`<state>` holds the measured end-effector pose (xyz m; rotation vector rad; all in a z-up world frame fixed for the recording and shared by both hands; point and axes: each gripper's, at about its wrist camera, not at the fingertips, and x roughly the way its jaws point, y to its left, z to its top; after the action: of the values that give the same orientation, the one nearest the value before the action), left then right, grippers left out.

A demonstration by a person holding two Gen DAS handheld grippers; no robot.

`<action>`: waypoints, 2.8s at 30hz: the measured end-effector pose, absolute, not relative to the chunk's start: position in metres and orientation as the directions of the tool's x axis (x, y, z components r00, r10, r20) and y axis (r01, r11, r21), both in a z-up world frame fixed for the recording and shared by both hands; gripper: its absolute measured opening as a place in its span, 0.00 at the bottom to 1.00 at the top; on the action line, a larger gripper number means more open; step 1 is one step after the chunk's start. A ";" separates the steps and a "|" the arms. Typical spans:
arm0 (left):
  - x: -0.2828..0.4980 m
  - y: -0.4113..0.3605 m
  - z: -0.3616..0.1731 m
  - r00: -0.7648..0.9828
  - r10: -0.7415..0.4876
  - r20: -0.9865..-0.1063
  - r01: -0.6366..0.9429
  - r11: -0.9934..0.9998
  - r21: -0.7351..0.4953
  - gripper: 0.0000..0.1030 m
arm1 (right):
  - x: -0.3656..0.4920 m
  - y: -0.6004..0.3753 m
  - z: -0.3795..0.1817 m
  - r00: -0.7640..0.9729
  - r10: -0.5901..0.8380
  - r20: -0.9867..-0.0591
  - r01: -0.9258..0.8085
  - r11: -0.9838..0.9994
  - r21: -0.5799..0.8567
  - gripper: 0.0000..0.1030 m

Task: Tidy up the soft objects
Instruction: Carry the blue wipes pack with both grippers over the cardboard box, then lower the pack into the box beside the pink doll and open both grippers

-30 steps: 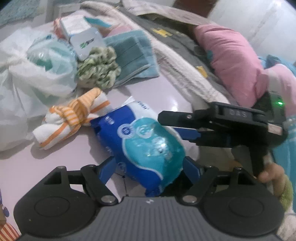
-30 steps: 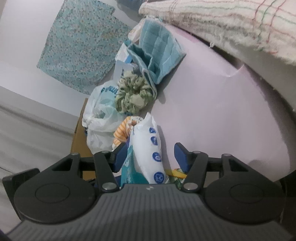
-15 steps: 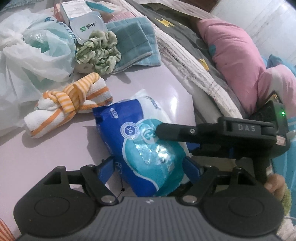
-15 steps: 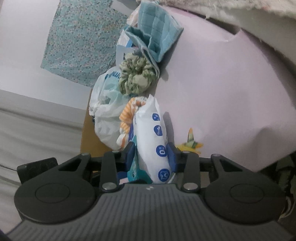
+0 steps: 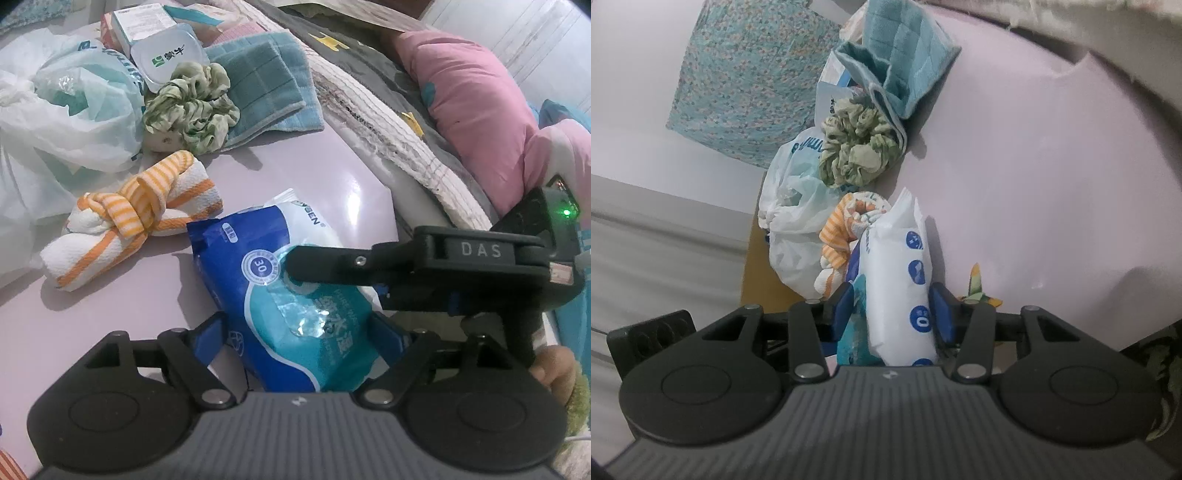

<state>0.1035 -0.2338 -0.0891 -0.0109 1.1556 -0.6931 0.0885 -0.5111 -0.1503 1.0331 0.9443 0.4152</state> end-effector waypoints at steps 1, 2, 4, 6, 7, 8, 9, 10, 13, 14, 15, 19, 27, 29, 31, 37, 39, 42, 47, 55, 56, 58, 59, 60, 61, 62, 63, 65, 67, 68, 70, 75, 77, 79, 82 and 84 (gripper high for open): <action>0.102 -0.235 -0.089 0.228 -0.504 -0.833 0.501 0.794 -0.343 0.79 | 0.089 -0.510 -0.152 0.555 0.695 -0.458 0.122 0.476 0.871 0.44; 0.101 -0.237 -0.088 0.234 -0.499 -0.834 0.505 0.796 -0.335 0.79 | 0.089 -0.508 -0.151 0.556 0.694 -0.457 0.120 0.477 0.871 0.44; 0.100 -0.237 -0.085 0.244 -0.497 -0.833 0.510 0.796 -0.326 0.79 | 0.088 -0.505 -0.148 0.563 0.686 -0.461 0.116 0.487 0.866 0.43; 0.099 -0.236 -0.081 0.248 -0.504 -0.827 0.515 0.792 -0.328 0.78 | 0.086 -0.504 -0.142 0.573 0.676 -0.463 0.110 0.496 0.861 0.43; 0.098 -0.236 -0.080 0.248 -0.507 -0.826 0.515 0.791 -0.330 0.78 | 0.084 -0.503 -0.140 0.576 0.672 -0.466 0.111 0.500 0.859 0.43; 0.097 -0.236 -0.078 0.249 -0.510 -0.823 0.516 0.789 -0.333 0.78 | 0.084 -0.503 -0.138 0.579 0.670 -0.465 0.111 0.501 0.859 0.42; 0.095 -0.236 -0.076 0.252 -0.513 -0.821 0.518 0.788 -0.334 0.78 | 0.082 -0.503 -0.136 0.581 0.668 -0.464 0.108 0.502 0.858 0.42; 0.094 -0.236 -0.074 0.255 -0.517 -0.817 0.522 0.785 -0.334 0.78 | 0.081 -0.503 -0.133 0.586 0.665 -0.463 0.108 0.502 0.858 0.42; 0.089 -0.234 -0.066 0.269 -0.528 -0.805 0.530 0.780 -0.334 0.78 | 0.075 -0.504 -0.123 0.600 0.656 -0.457 0.098 0.507 0.857 0.42; 0.087 -0.234 -0.063 0.275 -0.532 -0.801 0.533 0.778 -0.334 0.78 | 0.074 -0.504 -0.120 0.605 0.654 -0.455 0.095 0.508 0.856 0.42; 0.085 -0.233 -0.059 0.281 -0.536 -0.796 0.536 0.776 -0.333 0.78 | 0.072 -0.504 -0.116 0.610 0.652 -0.451 0.089 0.510 0.856 0.42; 0.076 -0.228 -0.043 0.314 -0.552 -0.772 0.547 0.770 -0.329 0.77 | 0.064 -0.502 -0.097 0.631 0.641 -0.437 0.055 0.525 0.849 0.42; 0.059 -0.199 -0.003 0.411 -0.568 -0.713 0.538 0.783 -0.314 0.77 | 0.059 -0.478 -0.049 0.649 0.650 -0.397 -0.043 0.552 0.833 0.42; 0.057 -0.186 0.010 0.446 -0.563 -0.696 0.521 0.795 -0.310 0.77 | 0.062 -0.466 -0.033 0.645 0.660 -0.385 -0.080 0.559 0.825 0.42; 0.055 -0.169 0.025 0.489 -0.548 -0.678 0.500 0.813 -0.297 0.77 | 0.068 -0.450 -0.016 0.634 0.679 -0.369 -0.127 0.562 0.818 0.42; 0.060 -0.104 0.068 0.599 -0.474 -0.646 0.399 0.876 -0.273 0.77 | 0.102 -0.378 0.036 0.555 0.761 -0.335 -0.270 0.546 0.793 0.42; 0.068 -0.078 0.080 0.622 -0.447 -0.643 0.355 0.893 -0.278 0.77 | 0.119 -0.347 0.054 0.518 0.786 -0.338 -0.309 0.541 0.782 0.42; 0.083 -0.044 0.097 0.651 -0.409 -0.640 0.297 0.912 -0.281 0.77 | 0.145 -0.302 0.079 0.465 0.814 -0.349 -0.348 0.531 0.773 0.42; 0.129 0.012 0.107 0.660 -0.369 -0.655 0.197 0.926 -0.322 0.78 | 0.195 -0.233 0.102 0.403 0.817 -0.413 -0.370 0.558 0.743 0.43; 0.218 0.072 0.075 0.585 -0.393 -0.709 0.084 0.900 -0.428 0.78 | 0.276 -0.157 0.094 0.345 0.729 -0.592 -0.279 0.682 0.676 0.43; 0.227 0.080 0.068 0.574 -0.402 -0.714 0.068 0.892 -0.447 0.78 | 0.284 -0.148 0.091 0.338 0.713 -0.614 -0.273 0.699 0.661 0.43; 0.247 0.091 0.055 0.556 -0.411 -0.722 0.049 0.884 -0.466 0.78 | 0.302 -0.133 0.083 0.324 0.683 -0.654 -0.249 0.729 0.638 0.43; 0.254 0.094 0.048 0.548 -0.416 -0.726 0.036 0.879 -0.476 0.78 | 0.309 -0.128 0.079 0.318 0.672 -0.669 -0.244 0.740 0.627 0.43; 0.261 0.098 0.042 0.542 -0.420 -0.728 0.025 0.874 -0.485 0.78 | 0.318 -0.121 0.073 0.310 0.660 -0.685 -0.237 0.751 0.616 0.43; 0.269 0.102 0.035 0.535 -0.425 -0.730 0.019 0.870 -0.493 0.77 | 0.326 -0.117 0.069 0.304 0.646 -0.700 -0.225 0.763 0.606 0.44; 0.276 0.105 0.029 0.530 -0.431 -0.730 0.013 0.865 -0.501 0.77 | 0.333 -0.116 0.063 0.301 0.634 -0.712 -0.220 0.773 0.595 0.44; 0.281 0.107 0.024 0.527 -0.436 -0.729 0.009 0.861 -0.508 0.77 | 0.340 -0.114 0.058 0.301 0.621 -0.723 -0.220 0.784 0.581 0.44; 0.291 0.109 0.016 0.520 -0.447 -0.728 0.012 0.856 -0.517 0.76 | 0.349 -0.110 0.053 0.310 0.597 -0.740 -0.223 0.802 0.554 0.44; 0.299 0.110 0.010 0.512 -0.456 -0.728 0.014 0.852 -0.523 0.77 | 0.356 -0.108 0.048 0.313 0.585 -0.748 -0.223 0.811 0.541 0.45; 0.302 0.111 0.007 0.508 -0.462 -0.727 0.018 0.850 -0.527 0.77 | 0.363 -0.108 0.043 0.312 0.581 -0.751 -0.218 0.814 0.539 0.45; 0.307 0.111 0.001 0.498 -0.479 -0.723 0.023 0.841 -0.541 0.77 | 0.369 -0.108 0.039 0.315 0.567 -0.761 -0.210 0.823 0.527 0.47; 0.325 0.113 -0.022 0.459 -0.444 -0.770 -0.018 0.862 -0.507 0.76 | 0.379 -0.107 0.029 0.346 0.540 -0.767 -0.225 0.842 0.491 0.55; 0.330 0.115 -0.033 0.436 -0.416 -0.798 -0.034 0.878 -0.477 0.76 | 0.384 -0.106 0.022 0.343 0.536 -0.772 -0.226 0.844 0.486 0.55; 0.333 0.118 -0.041 0.419 -0.412 -0.809 -0.052 0.879 -0.474 0.76 | 0.387 -0.106 0.015 0.332 0.550 -0.767 -0.225 0.835 0.502 0.55; 0.336 0.121 -0.047 0.401 -0.385 -0.831 -0.094 0.885 -0.455 0.76 | 0.390 -0.104 0.011 0.331 0.553 -0.765 -0.230 0.833 0.503 0.55; 0.337 0.124 -0.048 0.399 -0.356 -0.845 -0.114 0.895 -0.431 0.76 | 0.392 -0.103 0.011 0.330 0.558 -0.762 -0.229 0.830 0.508 0.55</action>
<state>0.3368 0.1236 -0.0481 -0.4626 1.1618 -0.1600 0.3916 -0.1031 0.0105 0.3361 1.1241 0.5270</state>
